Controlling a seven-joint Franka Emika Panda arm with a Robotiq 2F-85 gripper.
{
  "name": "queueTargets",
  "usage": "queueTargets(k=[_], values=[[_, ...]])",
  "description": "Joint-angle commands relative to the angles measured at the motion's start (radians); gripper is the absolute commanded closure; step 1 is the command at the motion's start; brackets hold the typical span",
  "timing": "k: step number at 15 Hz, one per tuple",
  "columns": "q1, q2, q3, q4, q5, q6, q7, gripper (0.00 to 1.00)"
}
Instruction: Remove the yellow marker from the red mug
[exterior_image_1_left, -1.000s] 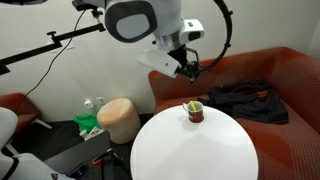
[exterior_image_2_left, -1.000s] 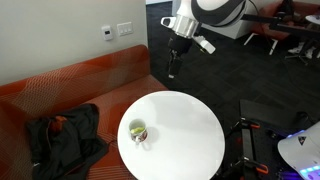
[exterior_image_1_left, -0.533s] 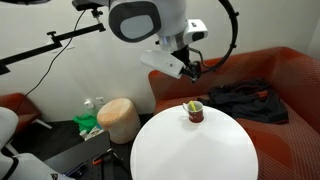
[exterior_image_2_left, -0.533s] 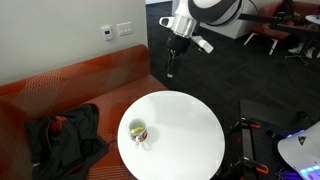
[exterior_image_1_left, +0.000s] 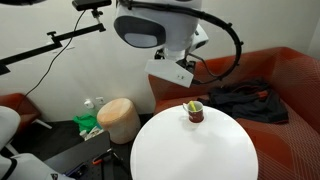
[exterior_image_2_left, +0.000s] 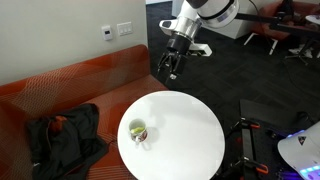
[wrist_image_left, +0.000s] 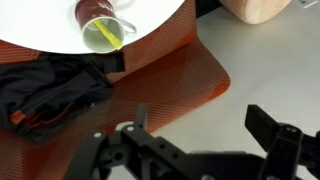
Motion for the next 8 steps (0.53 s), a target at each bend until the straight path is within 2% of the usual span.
queueTargets(k=[1,2,4,8], values=[[-0.046,0.065,-0.01,0.074,0.106,-0.176,-0.189,0.0],[-0.056,0.082,-0.013,0.088,0.132,-0.219,-0.239,0.0],[-0.062,0.119,-0.015,0.108,0.162,-0.235,-0.316,0.0],[-0.062,0.188,-0.009,0.133,0.167,-0.207,-0.482,0.0]])
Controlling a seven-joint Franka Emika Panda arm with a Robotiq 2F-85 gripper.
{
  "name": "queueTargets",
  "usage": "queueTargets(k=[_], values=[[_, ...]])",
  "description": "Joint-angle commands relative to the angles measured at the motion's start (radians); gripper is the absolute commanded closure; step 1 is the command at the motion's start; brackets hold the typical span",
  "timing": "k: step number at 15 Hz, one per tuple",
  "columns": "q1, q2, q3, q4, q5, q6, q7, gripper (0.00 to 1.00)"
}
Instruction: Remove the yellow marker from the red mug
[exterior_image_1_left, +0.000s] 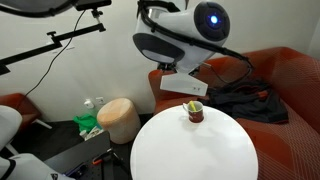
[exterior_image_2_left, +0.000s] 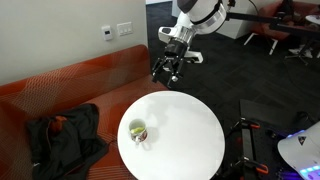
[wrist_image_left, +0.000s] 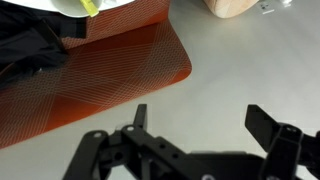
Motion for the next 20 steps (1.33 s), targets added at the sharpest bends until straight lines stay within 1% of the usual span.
queueTargets(k=[1,3,5,6,12,14,15,20], values=[[-0.001,0.075,0.006,0.056,0.013,-0.006,-0.141,0.0],[-0.002,0.108,0.013,0.071,0.026,-0.003,-0.195,0.0],[0.004,0.126,0.011,0.082,-0.005,-0.028,-0.152,0.0],[0.003,0.103,0.007,0.048,0.003,-0.004,-0.161,0.0],[0.006,0.122,0.01,0.061,0.002,-0.003,-0.16,0.0],[0.005,0.141,0.016,0.077,-0.003,-0.013,-0.191,0.0],[0.009,0.151,0.02,0.082,0.001,0.001,-0.217,0.0],[0.017,0.218,0.052,0.115,0.009,0.009,-0.403,0.0]])
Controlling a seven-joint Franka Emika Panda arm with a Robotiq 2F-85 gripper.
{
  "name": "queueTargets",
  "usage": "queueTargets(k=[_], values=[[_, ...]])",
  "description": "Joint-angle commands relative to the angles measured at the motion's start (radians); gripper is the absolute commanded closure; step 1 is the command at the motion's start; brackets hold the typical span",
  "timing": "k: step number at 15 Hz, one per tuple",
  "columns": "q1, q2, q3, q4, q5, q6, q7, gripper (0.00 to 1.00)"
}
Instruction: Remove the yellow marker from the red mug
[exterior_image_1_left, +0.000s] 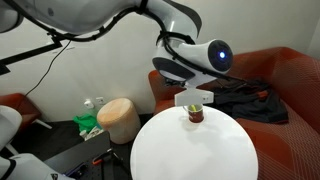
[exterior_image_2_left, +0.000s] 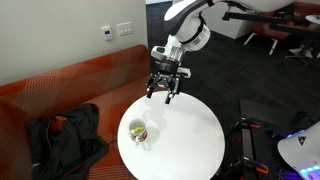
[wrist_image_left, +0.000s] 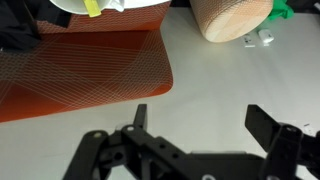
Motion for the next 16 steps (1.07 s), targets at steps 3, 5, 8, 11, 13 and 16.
queueTargets(k=[3,5,8,11,13,16], values=[[0.012,0.096,0.038,0.071,0.045,0.043,-0.196,0.0],[0.019,0.134,0.047,0.097,0.073,0.074,-0.241,0.0],[0.021,0.131,0.042,0.082,0.056,0.061,-0.218,0.0],[0.024,0.157,0.045,0.107,0.056,0.062,-0.218,0.0],[0.019,0.164,0.044,0.116,0.059,0.058,-0.221,0.0],[0.013,0.194,0.041,0.138,0.052,0.051,-0.23,0.0]])
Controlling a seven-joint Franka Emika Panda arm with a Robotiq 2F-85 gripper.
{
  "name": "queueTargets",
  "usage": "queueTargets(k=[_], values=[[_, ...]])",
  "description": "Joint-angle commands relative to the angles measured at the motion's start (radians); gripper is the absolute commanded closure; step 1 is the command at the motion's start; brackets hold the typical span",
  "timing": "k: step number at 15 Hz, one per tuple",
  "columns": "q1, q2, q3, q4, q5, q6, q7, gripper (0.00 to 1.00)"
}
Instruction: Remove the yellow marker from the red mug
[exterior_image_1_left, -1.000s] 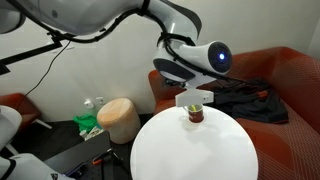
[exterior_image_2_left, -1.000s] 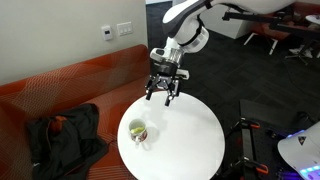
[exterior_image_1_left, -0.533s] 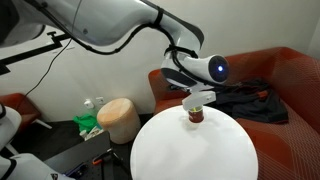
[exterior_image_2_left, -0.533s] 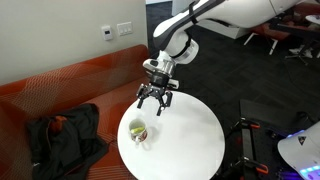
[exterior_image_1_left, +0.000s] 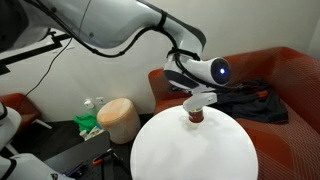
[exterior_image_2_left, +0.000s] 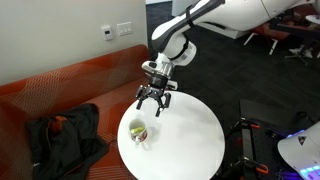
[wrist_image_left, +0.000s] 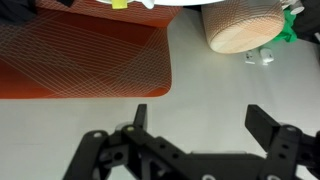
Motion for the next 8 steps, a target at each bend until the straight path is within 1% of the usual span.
queueTargets(k=[1,4,8], values=[[-0.008,0.04,-0.004,0.037,-0.013,-0.015,-0.02,0.0],[-0.01,0.072,-0.005,0.058,-0.03,-0.005,-0.027,0.0],[-0.005,0.135,-0.005,0.112,-0.052,0.038,-0.059,0.0]])
